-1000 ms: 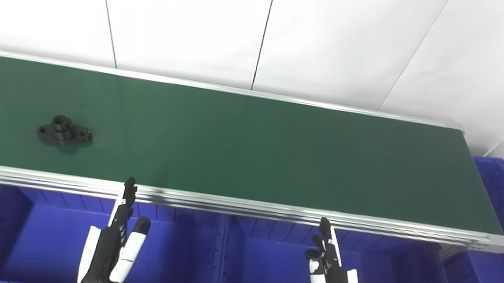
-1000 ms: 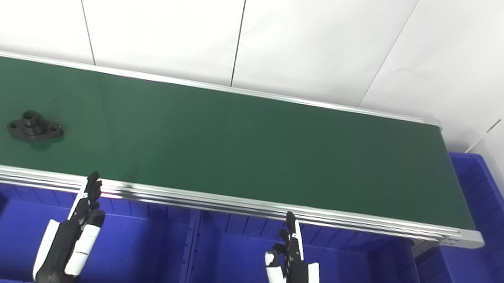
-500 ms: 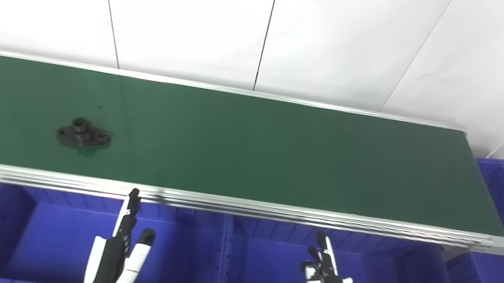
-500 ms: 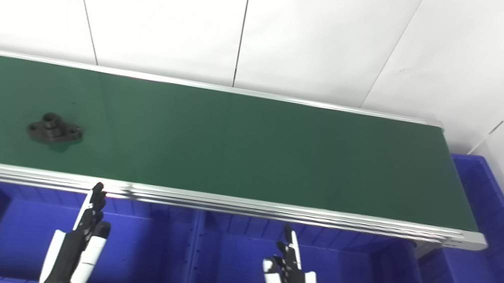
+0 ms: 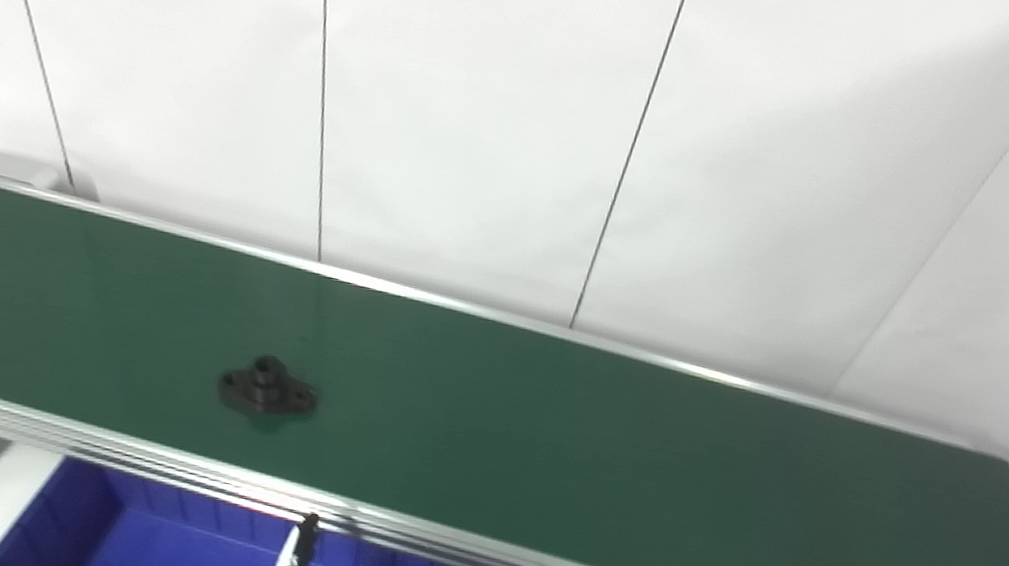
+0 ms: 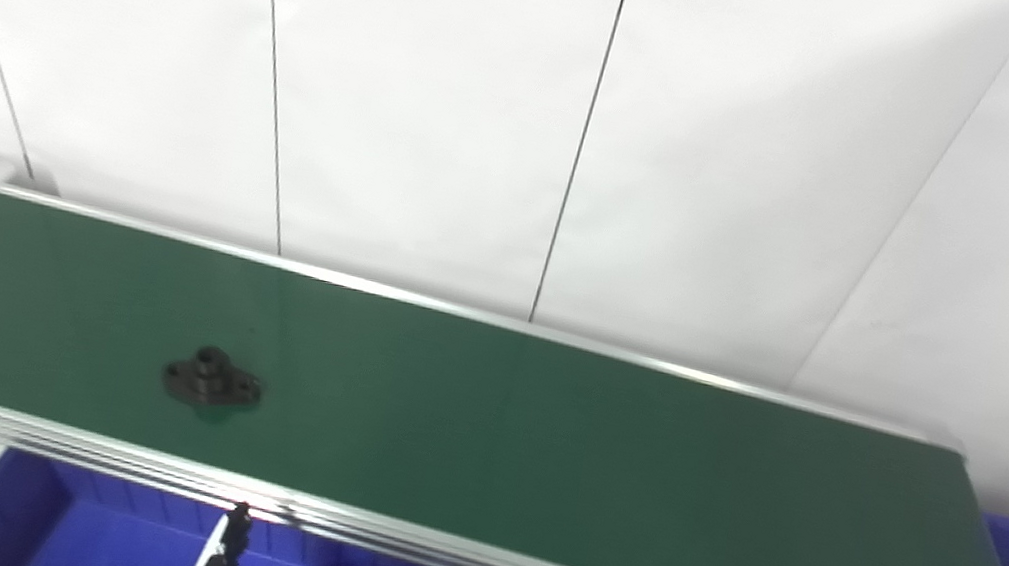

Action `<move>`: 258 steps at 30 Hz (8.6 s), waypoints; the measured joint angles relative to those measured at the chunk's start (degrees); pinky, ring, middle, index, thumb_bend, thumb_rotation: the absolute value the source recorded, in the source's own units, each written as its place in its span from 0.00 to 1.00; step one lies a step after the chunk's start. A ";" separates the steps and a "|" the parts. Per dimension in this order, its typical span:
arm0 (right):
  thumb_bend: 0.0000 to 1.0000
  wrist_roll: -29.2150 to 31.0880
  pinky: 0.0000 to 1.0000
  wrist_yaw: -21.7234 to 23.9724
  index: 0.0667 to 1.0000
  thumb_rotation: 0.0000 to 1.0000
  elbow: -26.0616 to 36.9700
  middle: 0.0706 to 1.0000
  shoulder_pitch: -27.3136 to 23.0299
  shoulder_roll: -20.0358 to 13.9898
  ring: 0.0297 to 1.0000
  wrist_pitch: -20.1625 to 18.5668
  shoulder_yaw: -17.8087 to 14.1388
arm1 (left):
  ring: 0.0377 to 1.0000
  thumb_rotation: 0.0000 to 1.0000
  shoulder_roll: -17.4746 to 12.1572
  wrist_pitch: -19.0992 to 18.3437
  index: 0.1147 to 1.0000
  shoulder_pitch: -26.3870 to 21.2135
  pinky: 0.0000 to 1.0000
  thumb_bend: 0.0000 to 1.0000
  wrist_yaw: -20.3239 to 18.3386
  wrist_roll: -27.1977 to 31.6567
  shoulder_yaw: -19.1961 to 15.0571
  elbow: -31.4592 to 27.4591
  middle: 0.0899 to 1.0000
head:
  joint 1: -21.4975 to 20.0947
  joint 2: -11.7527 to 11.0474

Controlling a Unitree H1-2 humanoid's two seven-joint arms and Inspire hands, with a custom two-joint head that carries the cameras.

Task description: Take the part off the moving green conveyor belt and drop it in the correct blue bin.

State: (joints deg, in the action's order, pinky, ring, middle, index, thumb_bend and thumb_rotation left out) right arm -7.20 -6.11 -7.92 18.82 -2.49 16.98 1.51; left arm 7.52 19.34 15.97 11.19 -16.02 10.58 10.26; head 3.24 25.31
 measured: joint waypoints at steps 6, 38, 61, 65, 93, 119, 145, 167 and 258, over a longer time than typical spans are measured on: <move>0.74 0.84 1.00 0.65 1.00 1.00 -0.67 1.00 -0.43 -1.36 1.00 0.63 -0.72 | 0.97 0.72 -0.01 0.15 1.00 -0.22 0.95 0.54 0.30 -0.22 0.11 0.66 1.00 | 2.12 -0.09; 0.97 -34.91 0.65 -1.85 0.93 0.65 22.34 0.88 -9.62 -0.44 0.80 -7.37 0.66 | 0.99 0.85 -0.18 -3.55 1.00 0.87 1.00 0.60 -1.07 0.03 0.71 -5.62 1.00 | -8.51 8.00; 1.00 -53.41 0.64 10.70 0.87 0.61 7.70 0.82 -34.67 0.58 0.77 -31.04 12.13 | 1.00 0.90 -0.23 -6.63 1.00 0.93 1.00 0.62 -2.87 1.27 1.07 -7.81 1.00 | -10.80 9.93; 1.00 -53.48 0.62 10.38 0.88 0.63 3.44 0.81 -37.00 1.00 0.76 -33.31 13.87 | 1.00 0.91 -0.23 -6.76 1.00 1.33 1.00 0.61 -2.88 1.28 1.31 -9.58 1.00 | -11.15 10.19; 1.00 -51.00 0.58 10.72 0.89 0.62 -9.93 0.80 -43.66 1.31 0.71 -38.66 22.69 | 1.00 0.94 -0.22 -7.29 1.00 3.60 1.00 0.61 -2.87 0.11 1.92 -12.97 1.00 | -10.01 11.60; 0.52 -52.85 0.21 4.84 0.45 0.01 -13.63 0.43 -43.35 0.87 0.22 -41.49 27.04 | 0.98 0.93 -0.20 -8.57 1.00 6.97 1.00 0.62 -2.87 -0.49 2.49 -17.07 1.00 | -9.66 12.30; 0.50 -49.39 0.15 0.94 0.45 0.15 -15.59 0.22 -42.55 1.97 0.17 -41.91 24.86 | 0.93 0.92 -0.21 -8.62 1.00 7.42 0.99 0.60 -2.88 0.04 2.59 -17.44 0.99 | -10.27 12.57; 0.50 -47.00 0.14 4.24 0.45 0.14 2.82 0.24 -36.71 -7.76 0.18 -40.12 24.96 | 0.95 0.95 -0.29 -9.86 1.00 6.81 1.00 0.51 -3.55 1.30 2.54 -17.46 1.00 | -15.19 13.36; 0.71 -10.57 0.81 -9.87 0.93 0.99 18.26 0.91 0.76 9.23 0.85 -13.83 0.79 | 0.96 1.00 -2.36 -11.98 1.00 1.34 1.00 0.53 -9.55 5.37 -0.29 -16.64 1.00 | -23.28 11.78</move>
State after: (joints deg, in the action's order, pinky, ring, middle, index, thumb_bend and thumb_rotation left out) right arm -17.77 -15.97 10.34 19.57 6.74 3.15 2.30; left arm 5.16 7.36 17.32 1.64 -10.65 10.29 -6.37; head -20.04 37.09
